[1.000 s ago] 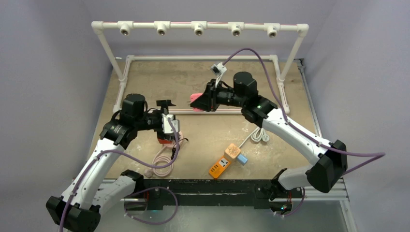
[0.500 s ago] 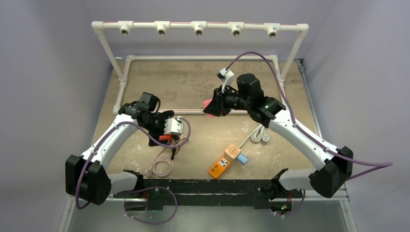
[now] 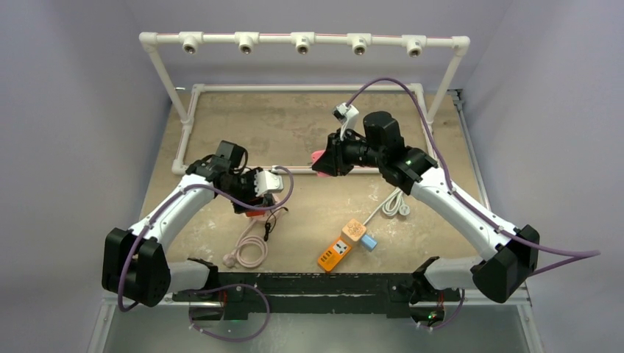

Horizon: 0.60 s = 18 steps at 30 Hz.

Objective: Insert the plug
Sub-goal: Move the socket to the center of the board.

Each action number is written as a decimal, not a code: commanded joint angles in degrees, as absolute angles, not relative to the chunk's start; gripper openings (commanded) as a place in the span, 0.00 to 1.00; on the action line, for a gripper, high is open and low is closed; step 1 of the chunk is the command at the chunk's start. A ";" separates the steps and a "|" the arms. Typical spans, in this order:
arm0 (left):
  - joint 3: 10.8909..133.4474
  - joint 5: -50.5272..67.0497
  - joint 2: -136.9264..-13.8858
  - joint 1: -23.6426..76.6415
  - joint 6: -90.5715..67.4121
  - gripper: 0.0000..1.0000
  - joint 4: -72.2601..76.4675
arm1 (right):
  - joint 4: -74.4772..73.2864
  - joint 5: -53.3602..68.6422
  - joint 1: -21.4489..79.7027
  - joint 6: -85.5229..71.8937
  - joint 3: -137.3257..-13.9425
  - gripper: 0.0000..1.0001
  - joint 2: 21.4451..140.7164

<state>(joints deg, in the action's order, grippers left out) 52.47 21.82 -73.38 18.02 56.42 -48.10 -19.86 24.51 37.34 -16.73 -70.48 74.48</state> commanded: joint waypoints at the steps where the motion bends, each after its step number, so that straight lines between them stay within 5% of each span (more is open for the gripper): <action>1: 48.29 19.40 -75.34 21.33 45.90 0.28 -42.16 | -18.85 24.15 36.37 -15.07 -71.85 0.00 72.84; 4: 47.80 17.41 -76.25 25.10 38.85 0.00 -38.65 | -18.84 24.45 35.37 -14.45 -72.21 0.00 73.39; 18: 55.08 12.71 -85.16 32.12 3.11 0.00 -25.76 | -19.78 26.55 30.17 -13.87 -71.84 0.00 74.44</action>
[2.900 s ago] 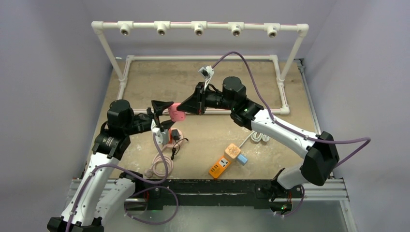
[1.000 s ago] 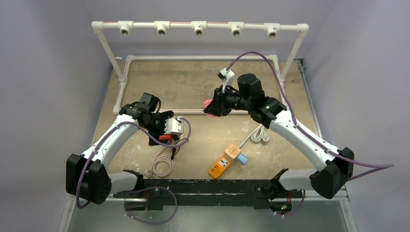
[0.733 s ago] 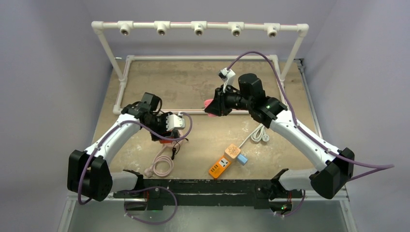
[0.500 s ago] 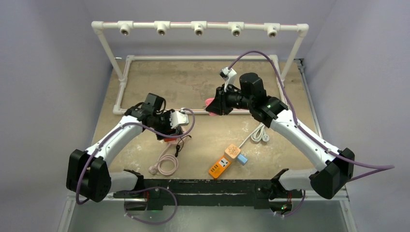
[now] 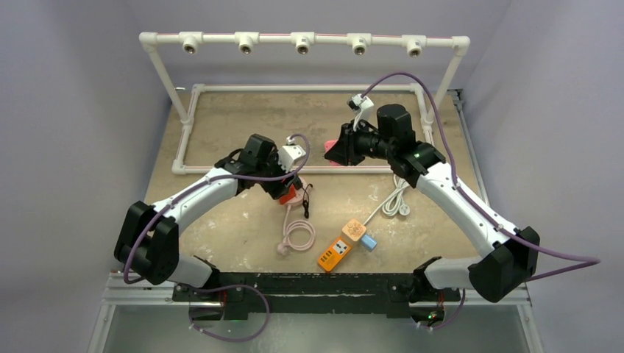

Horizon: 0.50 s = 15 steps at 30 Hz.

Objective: Insert the plug
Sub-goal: Move the socket to the center of the board.

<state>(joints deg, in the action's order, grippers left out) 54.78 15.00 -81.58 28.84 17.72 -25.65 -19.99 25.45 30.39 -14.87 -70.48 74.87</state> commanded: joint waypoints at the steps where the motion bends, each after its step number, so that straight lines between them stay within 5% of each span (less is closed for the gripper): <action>1: 54.72 12.51 -85.25 32.83 1.62 0.00 -25.39 | -19.78 26.81 30.12 -13.89 -71.75 0.00 74.56; 4: 52.25 13.46 -84.59 33.74 -3.04 0.00 -25.01 | -20.39 27.87 30.09 -13.69 -71.64 0.00 75.15; 6: 49.74 14.83 -84.03 33.81 -5.35 0.10 -24.64 | -20.92 28.48 30.15 -13.39 -71.88 0.00 75.67; 8: 48.17 16.62 -83.09 33.79 -7.29 0.26 -24.34 | -21.25 28.67 30.15 -13.19 -71.98 0.00 76.05; 11: 46.37 18.11 -81.01 33.97 -8.88 0.67 -23.72 | -21.52 28.57 30.15 -13.18 -71.60 0.00 76.33; 14: 46.44 18.46 -79.79 33.94 -8.38 0.96 -23.56 | -21.36 27.93 30.14 -13.05 -70.97 0.00 76.80; 15: 46.90 18.53 -79.77 33.98 -7.57 0.99 -23.73 | -21.42 27.73 30.14 -12.90 -71.12 0.00 77.33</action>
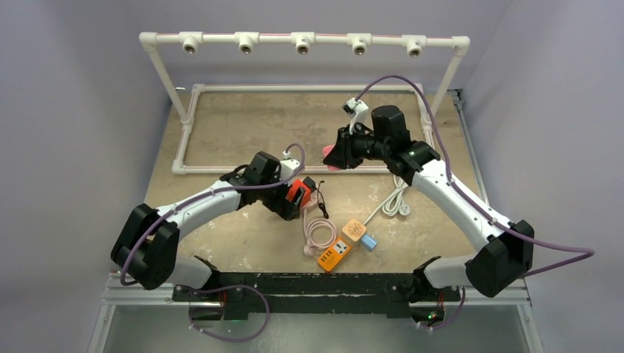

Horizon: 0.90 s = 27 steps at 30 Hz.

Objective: Insert the plug
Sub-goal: Move the socket to the center of the board.

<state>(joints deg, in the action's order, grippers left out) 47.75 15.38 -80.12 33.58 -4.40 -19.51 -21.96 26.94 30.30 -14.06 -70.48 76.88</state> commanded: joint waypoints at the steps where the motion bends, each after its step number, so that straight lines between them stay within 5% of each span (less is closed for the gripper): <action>1: 47.60 18.29 -79.79 34.01 -6.49 0.99 -24.07 | -21.46 27.27 30.15 -12.73 -71.31 0.00 78.02; 13: 61.57 22.53 -75.67 32.73 3.31 0.99 -30.26 | -20.59 16.12 30.27 -10.04 -72.51 0.00 92.42; 19: 64.79 38.80 -77.77 17.94 2.45 0.99 -30.83 | -19.80 11.84 33.05 -9.30 -70.95 0.00 97.17; 27: 67.82 30.97 -83.63 14.10 12.78 0.99 -34.29 | -15.43 8.89 36.10 -7.96 -71.14 0.00 102.48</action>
